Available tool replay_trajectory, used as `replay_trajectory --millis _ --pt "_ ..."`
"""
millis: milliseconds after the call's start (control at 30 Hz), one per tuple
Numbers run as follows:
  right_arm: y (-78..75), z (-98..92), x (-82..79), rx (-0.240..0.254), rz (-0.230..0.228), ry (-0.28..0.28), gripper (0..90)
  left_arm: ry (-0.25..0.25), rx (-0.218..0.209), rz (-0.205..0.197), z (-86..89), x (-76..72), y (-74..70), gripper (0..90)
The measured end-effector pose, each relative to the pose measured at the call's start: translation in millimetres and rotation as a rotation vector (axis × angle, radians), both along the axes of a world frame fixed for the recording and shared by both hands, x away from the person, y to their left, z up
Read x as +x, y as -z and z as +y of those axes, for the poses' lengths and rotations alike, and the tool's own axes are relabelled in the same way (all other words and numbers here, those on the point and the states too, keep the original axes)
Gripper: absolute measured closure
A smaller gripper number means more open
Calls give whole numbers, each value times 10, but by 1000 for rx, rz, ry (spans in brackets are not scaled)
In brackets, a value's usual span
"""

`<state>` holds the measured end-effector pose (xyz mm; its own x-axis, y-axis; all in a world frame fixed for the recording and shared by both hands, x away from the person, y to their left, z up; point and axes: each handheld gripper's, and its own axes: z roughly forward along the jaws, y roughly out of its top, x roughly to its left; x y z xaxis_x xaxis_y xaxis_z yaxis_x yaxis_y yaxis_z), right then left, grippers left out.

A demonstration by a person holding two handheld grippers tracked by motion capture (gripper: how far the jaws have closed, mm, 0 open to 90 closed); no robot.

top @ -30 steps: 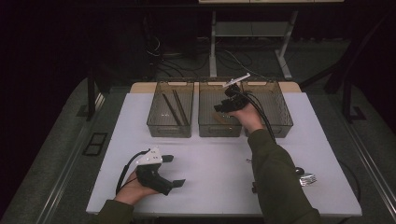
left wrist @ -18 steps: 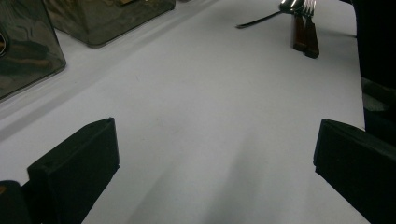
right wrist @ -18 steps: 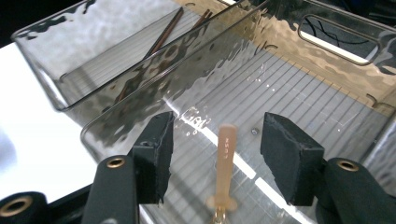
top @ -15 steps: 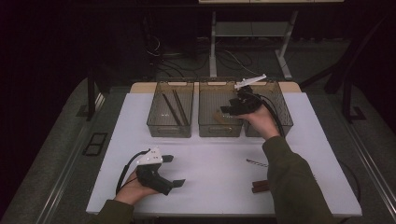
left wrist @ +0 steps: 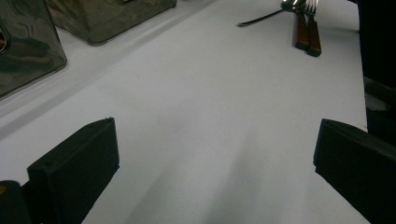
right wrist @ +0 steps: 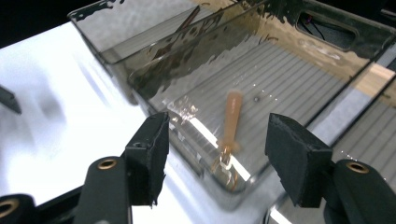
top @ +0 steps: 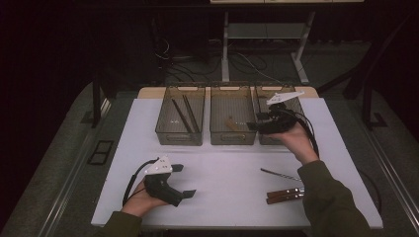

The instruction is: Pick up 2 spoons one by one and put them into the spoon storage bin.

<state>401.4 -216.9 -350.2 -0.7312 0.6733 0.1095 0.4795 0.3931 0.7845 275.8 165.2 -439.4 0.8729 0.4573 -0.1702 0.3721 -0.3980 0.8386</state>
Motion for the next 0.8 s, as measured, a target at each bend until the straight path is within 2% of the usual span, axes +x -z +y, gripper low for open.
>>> replay_trajectory --millis 300,500,600,800 --pt "114 -230 -329 3 8 -6 388 -8 -3 3 7 -5 -4 0" --pt "216 -363 -504 5 17 -15 430 -14 0 6 0 -7 3 0" --pt "294 -419 -602 3 23 -24 496 -13 5 7 1 -6 0 0" --pt "427 -506 -778 -42 43 -54 662 -11 8 4 0 -6 1 0"
